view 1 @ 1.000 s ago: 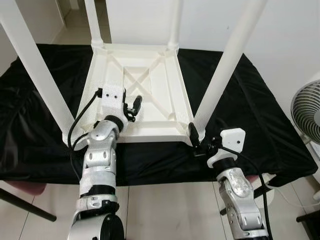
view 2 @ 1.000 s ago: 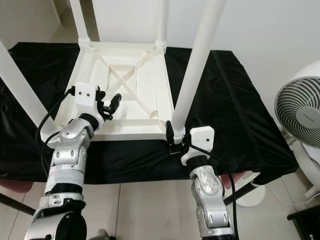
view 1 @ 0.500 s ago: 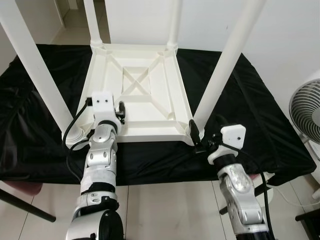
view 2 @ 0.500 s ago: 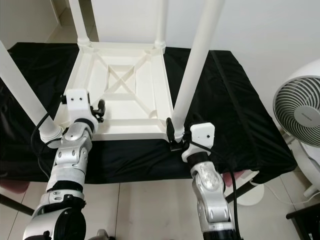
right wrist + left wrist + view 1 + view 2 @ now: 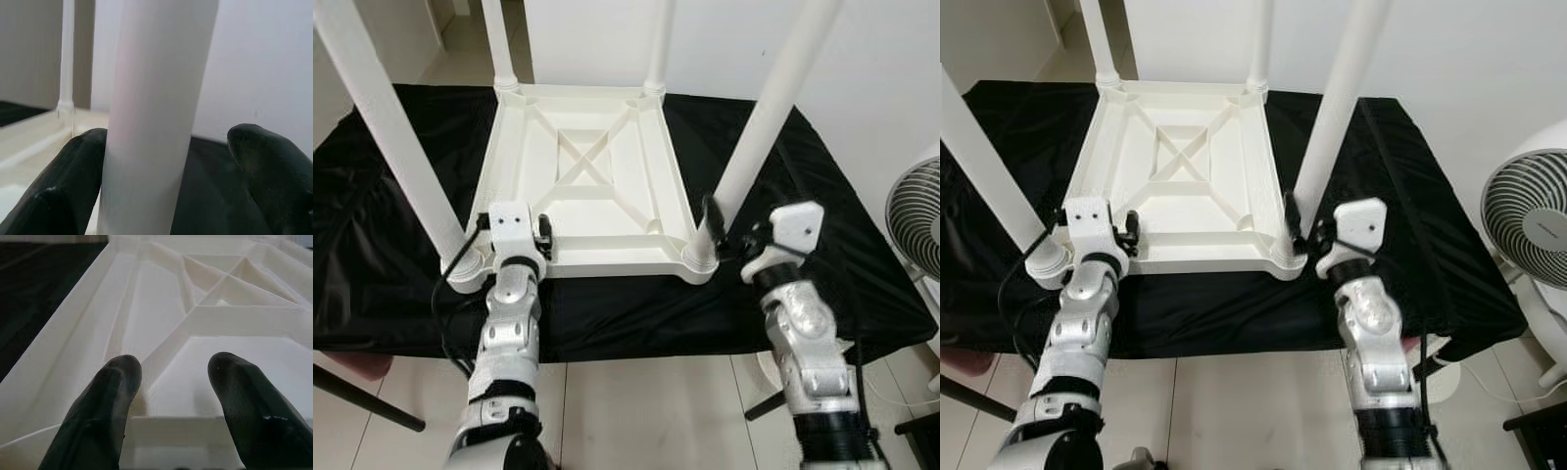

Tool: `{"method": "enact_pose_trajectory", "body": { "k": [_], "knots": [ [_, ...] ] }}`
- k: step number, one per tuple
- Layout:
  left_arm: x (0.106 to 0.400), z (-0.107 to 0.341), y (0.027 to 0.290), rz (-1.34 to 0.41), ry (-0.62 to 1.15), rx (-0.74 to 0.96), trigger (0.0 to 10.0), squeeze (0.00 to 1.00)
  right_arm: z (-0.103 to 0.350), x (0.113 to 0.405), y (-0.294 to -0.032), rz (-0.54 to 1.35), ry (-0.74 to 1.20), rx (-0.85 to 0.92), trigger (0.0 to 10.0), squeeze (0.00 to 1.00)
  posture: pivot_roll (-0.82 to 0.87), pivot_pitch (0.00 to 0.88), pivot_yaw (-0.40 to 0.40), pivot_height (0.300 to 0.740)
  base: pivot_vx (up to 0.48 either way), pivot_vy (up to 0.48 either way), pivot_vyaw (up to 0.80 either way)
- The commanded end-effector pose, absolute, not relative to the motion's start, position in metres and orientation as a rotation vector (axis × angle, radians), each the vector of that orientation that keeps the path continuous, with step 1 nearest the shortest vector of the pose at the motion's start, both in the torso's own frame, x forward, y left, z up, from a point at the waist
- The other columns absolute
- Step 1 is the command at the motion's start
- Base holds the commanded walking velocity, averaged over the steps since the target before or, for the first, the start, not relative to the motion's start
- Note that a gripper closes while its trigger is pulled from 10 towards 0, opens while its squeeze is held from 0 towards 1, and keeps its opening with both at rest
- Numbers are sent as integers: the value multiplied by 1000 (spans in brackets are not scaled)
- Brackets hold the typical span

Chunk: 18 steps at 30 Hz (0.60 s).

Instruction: Building children table

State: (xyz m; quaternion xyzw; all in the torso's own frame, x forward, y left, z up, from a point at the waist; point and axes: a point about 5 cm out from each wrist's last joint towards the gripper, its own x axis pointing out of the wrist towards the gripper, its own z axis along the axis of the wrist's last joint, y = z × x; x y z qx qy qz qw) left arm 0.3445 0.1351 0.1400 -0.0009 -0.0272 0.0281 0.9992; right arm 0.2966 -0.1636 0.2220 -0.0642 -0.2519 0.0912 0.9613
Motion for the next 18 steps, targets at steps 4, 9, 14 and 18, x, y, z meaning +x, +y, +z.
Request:
{"method": "enact_pose_trajectory", "body": {
  "k": [4,9,14,18],
  "knots": [
    [338,144,127,-56,-140,41,10000,0,235,298,-168,220,-547,-142,10000,0,64,74,-1,740,0,0,0],
    [340,147,139,-21,-154,74,10000,0,256,302,-165,286,-592,-131,10000,0,68,69,-9,740,0,0,0],
    [341,147,143,16,-143,83,10000,0,274,304,-163,318,-635,-124,10000,0,69,67,-13,740,0,0,0],
    [342,147,145,36,-150,84,10000,0,294,304,-161,339,-691,-125,10000,0,73,66,-23,740,0,0,0]
  ]
}}
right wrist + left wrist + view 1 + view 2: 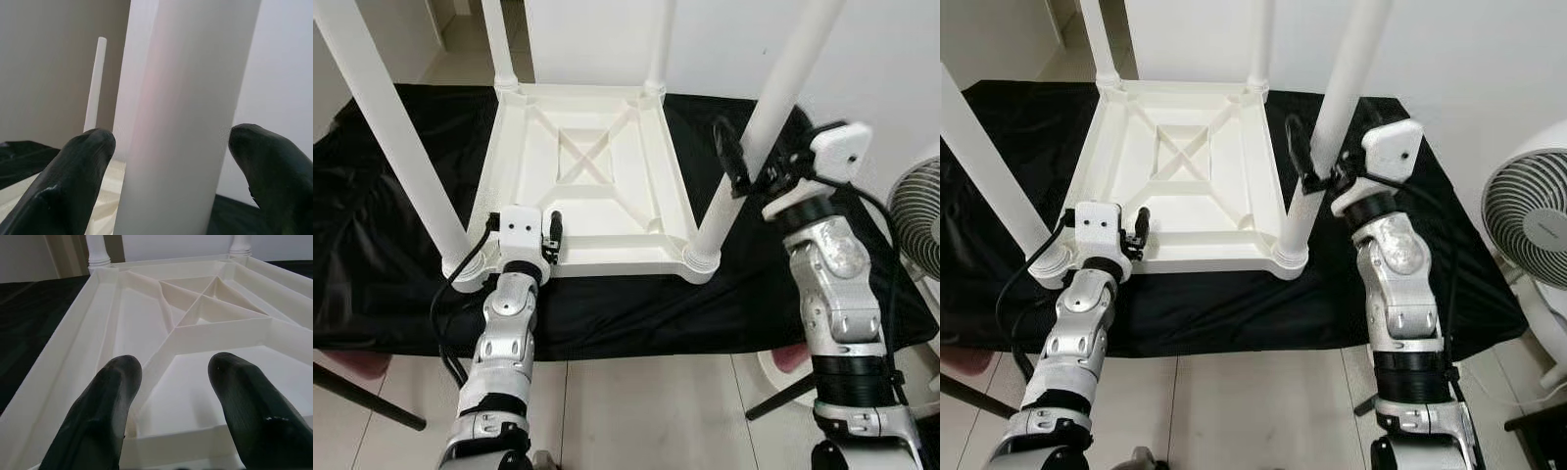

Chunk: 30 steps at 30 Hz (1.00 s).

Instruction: Building children table

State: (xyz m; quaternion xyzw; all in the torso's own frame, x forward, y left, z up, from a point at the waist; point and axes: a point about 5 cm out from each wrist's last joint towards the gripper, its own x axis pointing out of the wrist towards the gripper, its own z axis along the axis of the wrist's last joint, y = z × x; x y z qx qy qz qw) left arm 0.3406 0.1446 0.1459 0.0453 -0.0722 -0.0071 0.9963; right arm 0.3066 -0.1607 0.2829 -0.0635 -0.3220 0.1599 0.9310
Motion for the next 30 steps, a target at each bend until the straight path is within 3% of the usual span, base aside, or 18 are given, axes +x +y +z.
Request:
{"method": "enact_pose_trajectory", "body": {
  "k": [1,6,18,19,27,28,29,30],
  "knots": [
    [342,147,145,36,-150,84,10000,0,294,304,-161,339,-691,-125,10000,0,73,66,-23,740,0,0,0],
    [344,146,150,61,-149,80,10000,0,322,298,-155,375,-784,-121,10000,0,69,62,-32,740,0,0,0],
    [346,144,146,37,-142,87,10000,0,330,291,-158,368,-809,-100,10000,0,56,53,-28,740,0,0,0],
    [345,144,146,29,-149,77,10000,1000,330,290,-159,367,-807,-100,10000,0,56,53,-28,740,0,0,0],
    [345,140,152,49,-129,125,10000,1000,330,290,-161,362,-799,-105,10000,0,55,48,-28,740,0,0,0],
    [345,138,155,57,-121,129,10000,788,330,289,-162,361,-799,-106,10000,0,53,46,-28,740,0,0,0],
    [345,138,155,57,-121,129,10000,788,330,289,-162,361,-799,-106,10000,0,53,46,-28,740,0,0,0],
    [345,137,157,66,-115,132,10000,0,330,289,-162,361,-798,-107,10000,0,54,43,-29,740,0,0,0]
  ]
}}
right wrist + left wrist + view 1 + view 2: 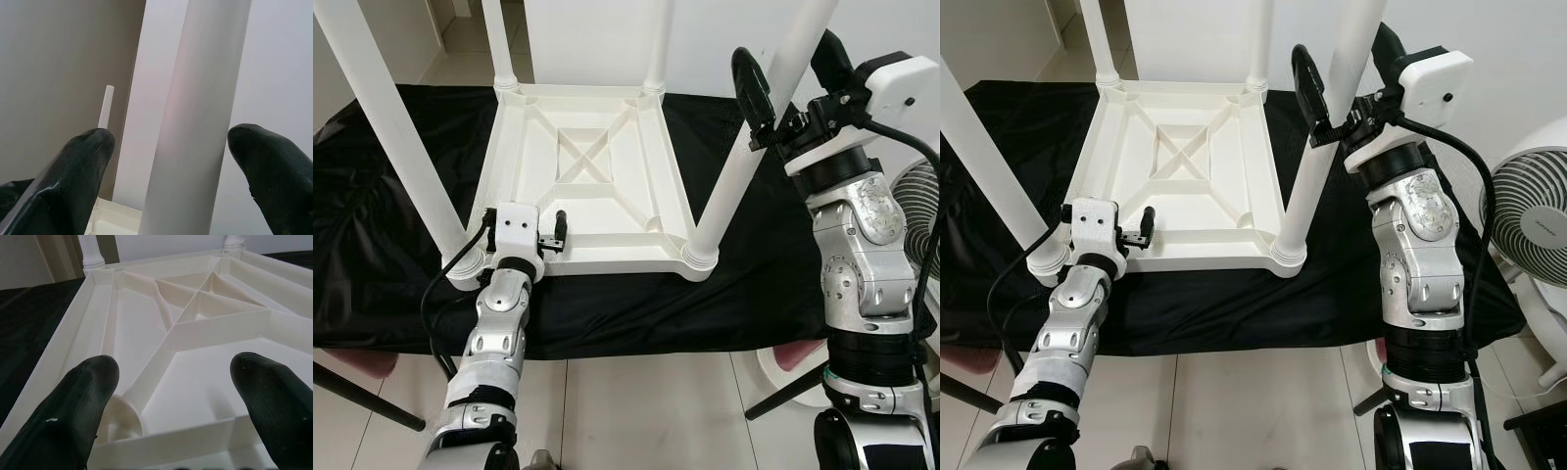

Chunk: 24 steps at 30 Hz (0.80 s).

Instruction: Building children table

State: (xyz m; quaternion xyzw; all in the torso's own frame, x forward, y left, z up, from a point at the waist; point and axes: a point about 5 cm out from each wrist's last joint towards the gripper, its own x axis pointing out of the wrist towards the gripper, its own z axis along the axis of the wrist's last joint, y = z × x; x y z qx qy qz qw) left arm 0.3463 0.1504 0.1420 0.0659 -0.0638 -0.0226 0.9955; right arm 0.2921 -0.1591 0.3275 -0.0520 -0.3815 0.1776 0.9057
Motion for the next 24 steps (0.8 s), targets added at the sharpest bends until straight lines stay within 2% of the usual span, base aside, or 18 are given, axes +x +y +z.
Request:
{"method": "enact_pose_trajectory", "body": {
  "k": [1,2,3,4,5,13,14,15,24],
  "knots": [
    [345,137,157,66,-115,132,10000,0,330,289,-162,361,-798,-107,10000,0,54,43,-29,740,0,0,0],
    [344,137,160,77,-120,125,9725,0,330,289,-163,361,-797,-107,10000,0,54,43,-29,740,0,0,0],
    [344,138,162,81,-134,115,2235,0,330,289,-163,361,-796,-107,10000,0,54,41,-28,740,0,0,0],
    [344,138,162,81,-134,115,2235,0,330,289,-163,361,-796,-107,10000,0,54,41,-28,740,0,0,0],
    [344,139,163,83,-140,117,0,0,330,289,-163,362,-796,-107,10000,0,54,41,-28,740,0,0,0],
    [344,140,164,78,-146,108,0,0,331,289,-164,360,-793,-107,10000,0,53,46,-26,740,0,0,0],
    [345,140,165,78,-135,118,4392,0,331,289,-165,358,-794,-108,10000,0,52,47,-25,740,0,0,0],
    [346,139,166,78,-118,131,10000,0,331,288,-165,357,-794,-109,10000,0,52,50,-25,740,0,0,0],
    [350,136,171,137,-74,150,10000,0,331,288,-168,336,-777,-99,10000,0,49,68,-25,740,0,0,0]
  ]
}}
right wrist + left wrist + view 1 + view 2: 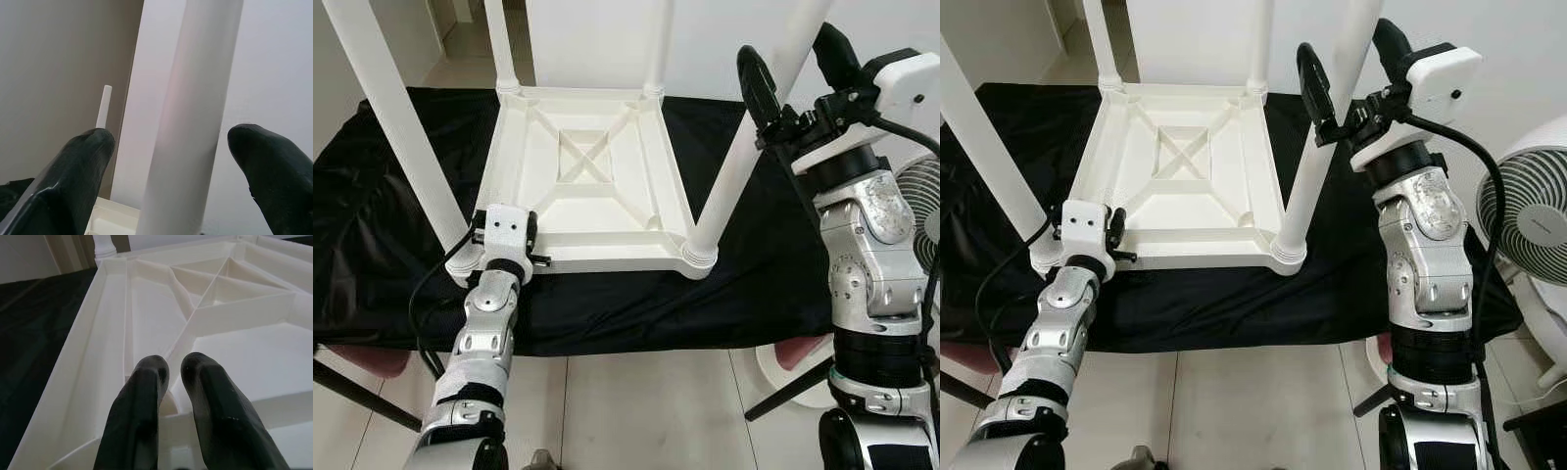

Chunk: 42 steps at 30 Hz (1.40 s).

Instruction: Building children table

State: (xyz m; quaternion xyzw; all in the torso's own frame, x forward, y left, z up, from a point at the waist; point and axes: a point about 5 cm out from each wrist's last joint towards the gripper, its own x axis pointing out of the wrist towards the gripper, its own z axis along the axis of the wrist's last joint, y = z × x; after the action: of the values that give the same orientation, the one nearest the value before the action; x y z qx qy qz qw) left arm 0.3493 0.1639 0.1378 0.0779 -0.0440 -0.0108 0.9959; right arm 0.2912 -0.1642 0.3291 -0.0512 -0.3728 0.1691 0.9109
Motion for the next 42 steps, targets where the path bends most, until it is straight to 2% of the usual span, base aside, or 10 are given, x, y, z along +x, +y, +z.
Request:
{"method": "enact_pose_trajectory", "body": {
  "k": [1,18,31,32,33,34,42],
  "knots": [
    [351,136,171,140,-67,152,10000,0,330,289,-169,323,-767,-88,10000,0,49,69,-24,740,0,0,0],
    [356,140,167,131,-58,158,10000,0,328,302,-165,317,-729,14,10000,0,60,73,-22,740,0,0,0],
    [359,147,161,136,-48,129,10000,0,304,315,-157,323,-600,65,10000,0,64,76,-26,740,0,0,0],
    [359,146,161,138,-40,127,10000,0,303,316,-157,325,-592,65,1098,0,62,76,-25,740,0,0,0],
    [359,146,161,138,-40,127,10000,0,303,316,-157,325,-592,65,1098,0,62,76,-25,740,0,0,0],
    [360,145,161,139,-34,127,10000,0,304,315,-157,330,-594,66,0,0,60,77,-25,740,0,0,0],
    [360,134,160,153,40,92,10000,0,309,312,-157,340,-611,61,0,0,54,79,-24,740,0,0,0]
  ]
}}
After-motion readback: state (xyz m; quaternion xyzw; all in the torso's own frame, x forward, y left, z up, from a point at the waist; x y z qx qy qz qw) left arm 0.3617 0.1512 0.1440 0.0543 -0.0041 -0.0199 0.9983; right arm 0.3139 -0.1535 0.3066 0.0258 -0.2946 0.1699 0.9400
